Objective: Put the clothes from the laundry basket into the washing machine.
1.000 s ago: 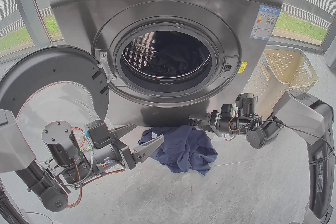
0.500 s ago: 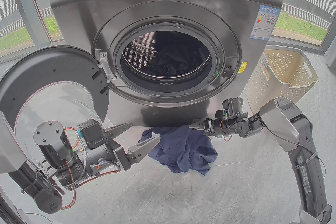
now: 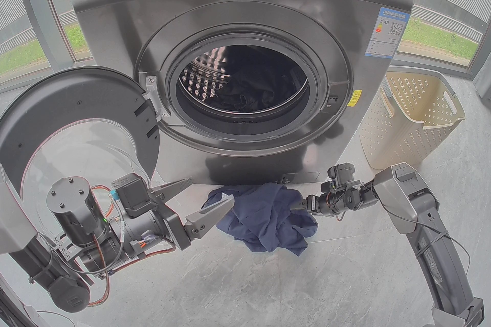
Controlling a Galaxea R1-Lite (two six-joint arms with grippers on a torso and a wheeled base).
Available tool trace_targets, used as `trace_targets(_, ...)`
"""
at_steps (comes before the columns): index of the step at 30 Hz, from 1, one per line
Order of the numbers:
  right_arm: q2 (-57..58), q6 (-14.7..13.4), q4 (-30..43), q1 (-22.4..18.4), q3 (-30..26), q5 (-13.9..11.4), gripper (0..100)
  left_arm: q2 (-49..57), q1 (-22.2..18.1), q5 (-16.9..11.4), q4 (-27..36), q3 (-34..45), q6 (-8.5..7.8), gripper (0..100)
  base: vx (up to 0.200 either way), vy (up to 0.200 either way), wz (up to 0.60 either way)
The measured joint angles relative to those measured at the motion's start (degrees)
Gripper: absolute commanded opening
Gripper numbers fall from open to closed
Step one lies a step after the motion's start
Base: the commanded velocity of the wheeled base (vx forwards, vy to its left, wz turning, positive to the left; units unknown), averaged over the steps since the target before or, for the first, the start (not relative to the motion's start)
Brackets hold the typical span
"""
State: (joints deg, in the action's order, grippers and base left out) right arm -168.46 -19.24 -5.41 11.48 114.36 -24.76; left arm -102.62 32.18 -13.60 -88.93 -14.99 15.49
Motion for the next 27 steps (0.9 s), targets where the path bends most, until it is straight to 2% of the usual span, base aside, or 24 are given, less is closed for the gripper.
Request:
trace_targets(9,-1.35,0.17,-0.2,-0.2,0.24,0.21,100,0.26,0.04,0.0,0.02,-0.13,-0.15,100,0.0,0.0,0.0)
trace_targets(14,-1.61,1.54,-1.04,-0.38,0.24,0.35,100,0.48,0.04,-0.02,-0.02,-0.35,-0.28,100,0.0,0.0,0.0)
trace_targets(19,-1.8,4.82,-3.61,-0.52,0.24,0.56,100,0.61,0.06,0.0,0.0,-0.41,-0.28,100,0.0,0.0,0.0)
trace_targets(27,-2.32,5.25,-5.4,-0.74,0.24,0.57,100,1.05,0.04,-0.02,-0.02,-0.38,-0.28,100,0.0,0.0,0.0)
